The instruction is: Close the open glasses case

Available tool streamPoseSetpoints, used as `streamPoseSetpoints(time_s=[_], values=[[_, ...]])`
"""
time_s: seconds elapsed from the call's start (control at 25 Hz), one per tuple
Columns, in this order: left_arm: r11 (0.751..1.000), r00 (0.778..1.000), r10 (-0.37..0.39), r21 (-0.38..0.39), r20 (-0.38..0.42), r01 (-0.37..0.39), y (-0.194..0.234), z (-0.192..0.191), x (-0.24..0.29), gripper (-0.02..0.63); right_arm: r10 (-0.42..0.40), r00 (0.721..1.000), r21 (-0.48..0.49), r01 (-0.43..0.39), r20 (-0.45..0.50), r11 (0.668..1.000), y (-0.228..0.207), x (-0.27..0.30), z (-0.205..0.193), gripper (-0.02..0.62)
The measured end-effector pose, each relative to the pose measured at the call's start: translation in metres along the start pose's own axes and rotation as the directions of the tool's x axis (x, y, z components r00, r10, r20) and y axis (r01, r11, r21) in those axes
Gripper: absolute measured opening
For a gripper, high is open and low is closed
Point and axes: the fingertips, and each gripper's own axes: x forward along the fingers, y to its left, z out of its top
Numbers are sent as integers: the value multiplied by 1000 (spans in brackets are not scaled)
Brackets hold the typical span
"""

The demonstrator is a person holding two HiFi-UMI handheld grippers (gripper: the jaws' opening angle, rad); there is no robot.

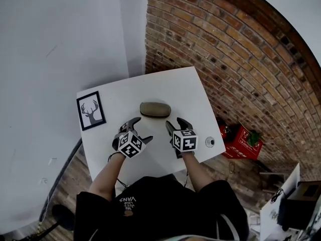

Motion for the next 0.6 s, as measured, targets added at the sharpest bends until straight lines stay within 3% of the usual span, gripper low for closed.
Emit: streamPoseSetpoints(time_s=[0.24,0.6], values=[[999,995,34,-10,89,-34,-6,2,-38,391,-40,995,26,37,95,999,22,-32,3,156],[997,976,60,-52,209,-50,-27,-4,-93,229,-85,977,59,75,194,995,61,-76,-8,6]])
